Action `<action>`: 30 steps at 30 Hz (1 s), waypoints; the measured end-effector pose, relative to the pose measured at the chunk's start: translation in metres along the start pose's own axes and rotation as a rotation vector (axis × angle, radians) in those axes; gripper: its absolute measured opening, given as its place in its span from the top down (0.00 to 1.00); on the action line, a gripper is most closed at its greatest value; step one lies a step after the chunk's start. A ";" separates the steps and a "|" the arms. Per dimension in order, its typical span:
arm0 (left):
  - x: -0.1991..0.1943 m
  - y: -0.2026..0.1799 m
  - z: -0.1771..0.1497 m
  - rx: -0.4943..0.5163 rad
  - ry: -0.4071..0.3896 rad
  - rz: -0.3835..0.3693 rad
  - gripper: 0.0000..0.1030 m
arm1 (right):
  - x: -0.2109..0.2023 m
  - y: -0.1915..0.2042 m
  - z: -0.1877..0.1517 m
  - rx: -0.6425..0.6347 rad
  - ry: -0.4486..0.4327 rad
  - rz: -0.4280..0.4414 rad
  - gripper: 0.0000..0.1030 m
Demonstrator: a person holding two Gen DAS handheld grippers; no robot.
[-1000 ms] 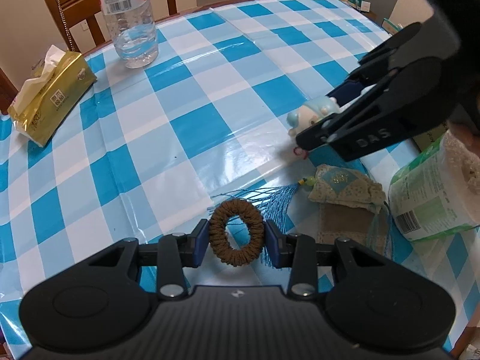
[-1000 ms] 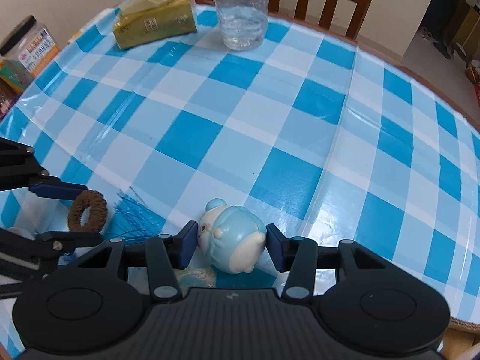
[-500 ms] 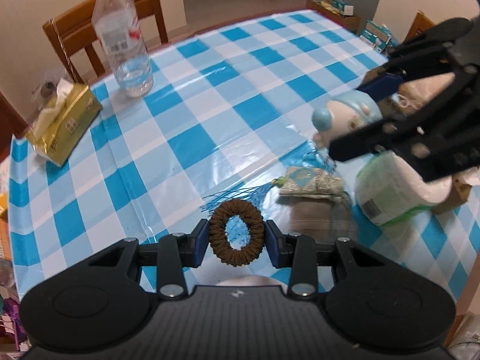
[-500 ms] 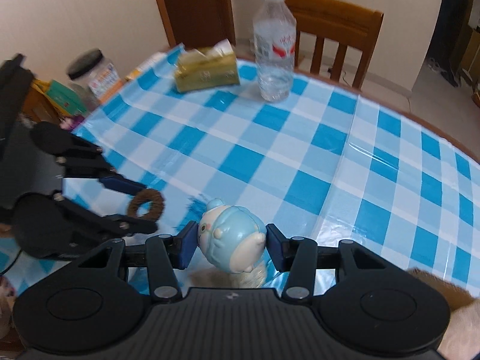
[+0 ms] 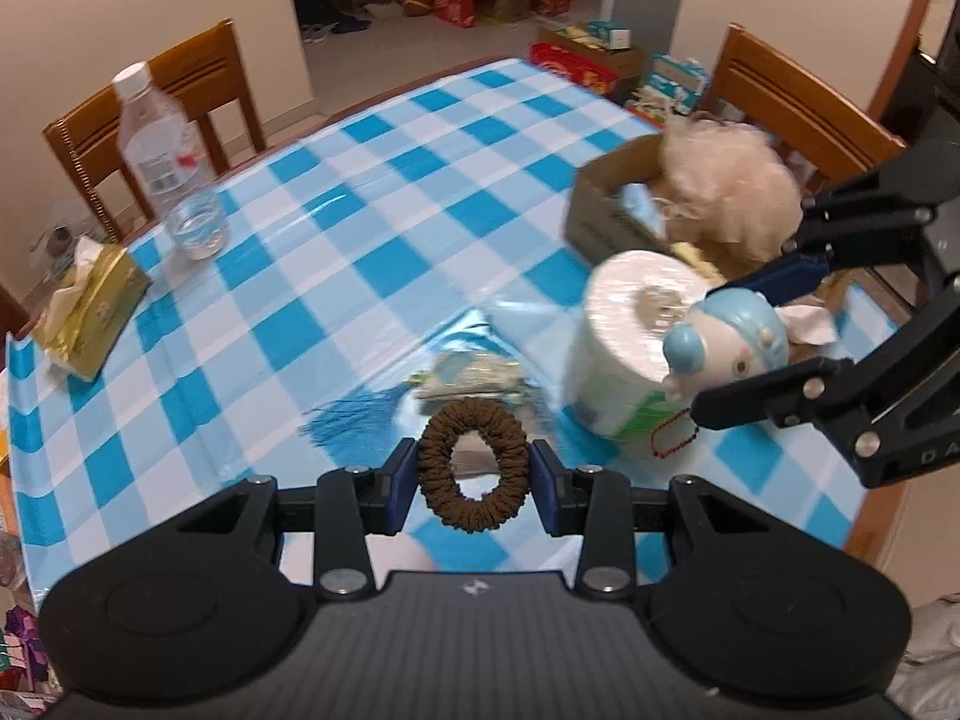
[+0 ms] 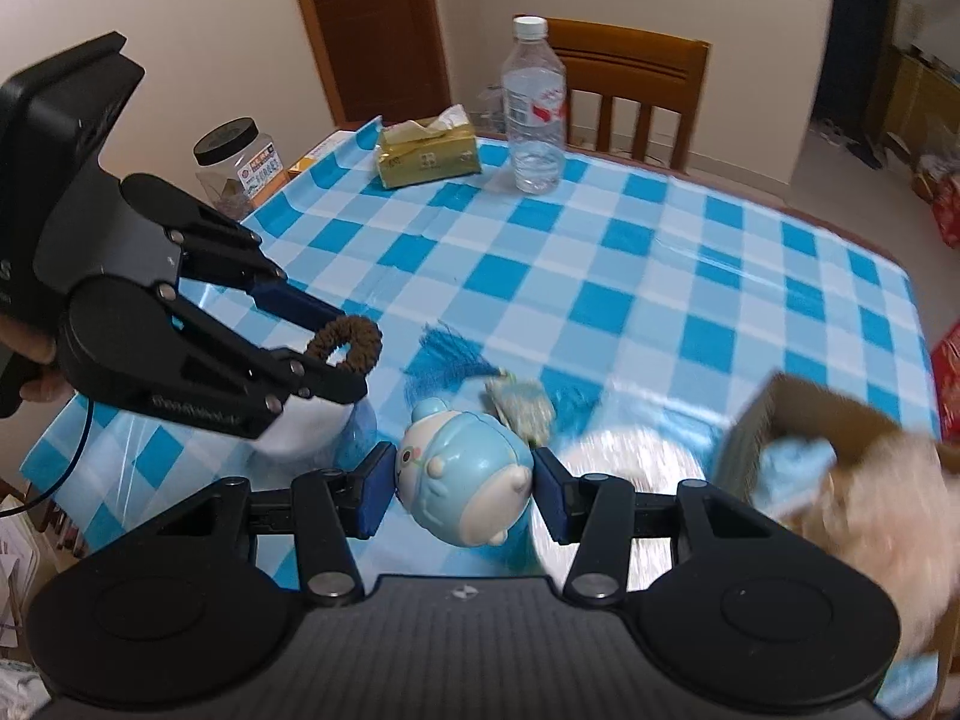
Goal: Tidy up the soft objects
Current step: 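Carry the doll and hair tie into the box and open both tools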
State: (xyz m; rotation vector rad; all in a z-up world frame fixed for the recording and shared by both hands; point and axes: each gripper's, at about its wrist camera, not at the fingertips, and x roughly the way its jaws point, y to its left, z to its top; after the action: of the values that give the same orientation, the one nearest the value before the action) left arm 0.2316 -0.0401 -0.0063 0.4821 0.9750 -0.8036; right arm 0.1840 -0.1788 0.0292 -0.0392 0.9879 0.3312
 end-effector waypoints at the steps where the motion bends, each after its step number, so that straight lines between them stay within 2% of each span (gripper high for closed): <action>1: -0.001 -0.006 -0.001 0.008 0.000 -0.009 0.63 | -0.005 0.000 -0.007 0.008 -0.002 -0.008 0.48; 8: -0.004 -0.046 -0.003 0.077 0.008 -0.078 0.63 | -0.037 -0.009 -0.053 0.083 0.000 -0.082 0.48; 14: 0.000 -0.076 0.007 0.142 0.002 -0.119 0.63 | -0.059 -0.036 -0.081 0.170 -0.007 -0.162 0.48; 22: 0.008 -0.102 0.038 0.193 -0.032 -0.144 0.63 | -0.077 -0.084 -0.105 0.270 -0.031 -0.264 0.47; 28: 0.020 -0.122 0.068 0.213 -0.058 -0.152 0.63 | -0.076 -0.119 -0.112 0.302 -0.045 -0.317 0.46; 29: 0.023 -0.125 0.074 0.216 -0.062 -0.154 0.63 | -0.075 -0.124 -0.113 0.306 -0.046 -0.321 0.40; 30: 0.027 -0.129 0.080 0.220 -0.066 -0.157 0.63 | -0.074 -0.129 -0.115 0.311 -0.052 -0.328 0.29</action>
State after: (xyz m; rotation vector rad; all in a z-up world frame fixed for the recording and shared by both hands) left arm 0.1822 -0.1855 0.0084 0.5692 0.8752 -1.0684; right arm 0.0910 -0.3412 0.0112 0.0886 0.9536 -0.1228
